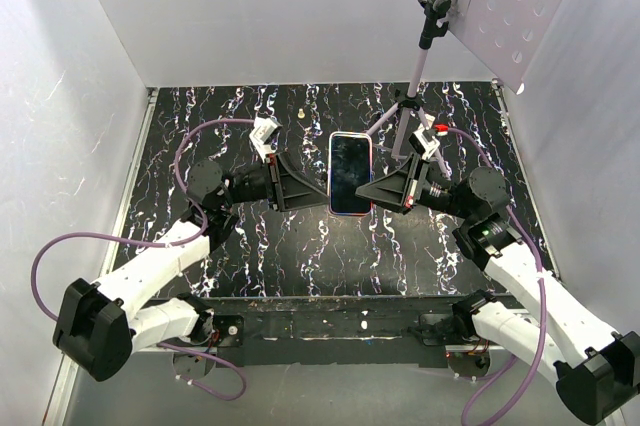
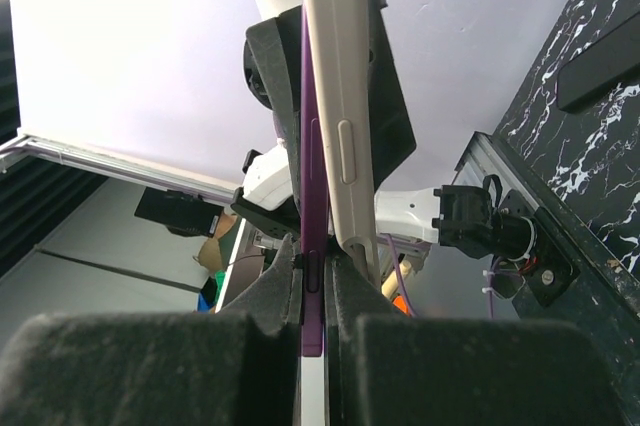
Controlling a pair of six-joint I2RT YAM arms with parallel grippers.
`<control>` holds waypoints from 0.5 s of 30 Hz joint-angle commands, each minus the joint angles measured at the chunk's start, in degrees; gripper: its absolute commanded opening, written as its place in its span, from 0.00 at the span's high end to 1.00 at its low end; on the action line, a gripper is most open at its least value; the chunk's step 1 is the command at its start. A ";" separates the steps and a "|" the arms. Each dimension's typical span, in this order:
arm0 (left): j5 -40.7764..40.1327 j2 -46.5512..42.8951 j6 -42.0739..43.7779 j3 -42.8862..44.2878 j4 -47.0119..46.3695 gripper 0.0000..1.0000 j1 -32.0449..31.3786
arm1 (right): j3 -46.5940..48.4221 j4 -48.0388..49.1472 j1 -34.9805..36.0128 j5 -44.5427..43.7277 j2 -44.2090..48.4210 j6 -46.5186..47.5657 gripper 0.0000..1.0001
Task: Take the phone out of the phone case
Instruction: Remove the phone case from the phone.
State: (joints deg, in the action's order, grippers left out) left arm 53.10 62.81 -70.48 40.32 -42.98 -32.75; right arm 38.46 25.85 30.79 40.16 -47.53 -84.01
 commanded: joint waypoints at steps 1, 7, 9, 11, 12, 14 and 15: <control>1.48 0.47 5.34 3.01 5.62 0.73 -0.73 | 2.50 7.81 0.24 0.35 0.33 -1.33 0.99; 2.71 0.91 6.41 2.58 5.37 0.76 -0.73 | 2.15 8.17 0.15 0.53 1.21 -1.60 0.99; 2.88 0.91 6.14 2.40 4.84 0.71 -0.73 | 2.15 8.17 0.24 0.62 1.47 -1.69 0.99; 2.88 0.83 6.67 2.31 5.36 0.66 -0.73 | 2.06 8.25 0.15 0.71 1.91 -1.77 0.99; 2.54 0.65 6.84 2.22 5.80 0.66 -0.65 | 2.15 8.17 0.15 0.62 1.83 -1.77 0.99; 1.83 0.91 7.11 2.66 6.86 0.66 -0.73 | 2.15 8.17 0.15 0.79 1.91 -1.86 0.99; 1.57 1.35 7.20 3.10 7.29 0.66 -0.73 | 2.06 8.34 0.15 0.97 1.74 -2.12 0.99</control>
State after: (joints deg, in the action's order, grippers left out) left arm 55.72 63.55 -65.41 42.26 -38.52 -32.97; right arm 38.46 27.07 30.50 41.10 -47.09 -84.75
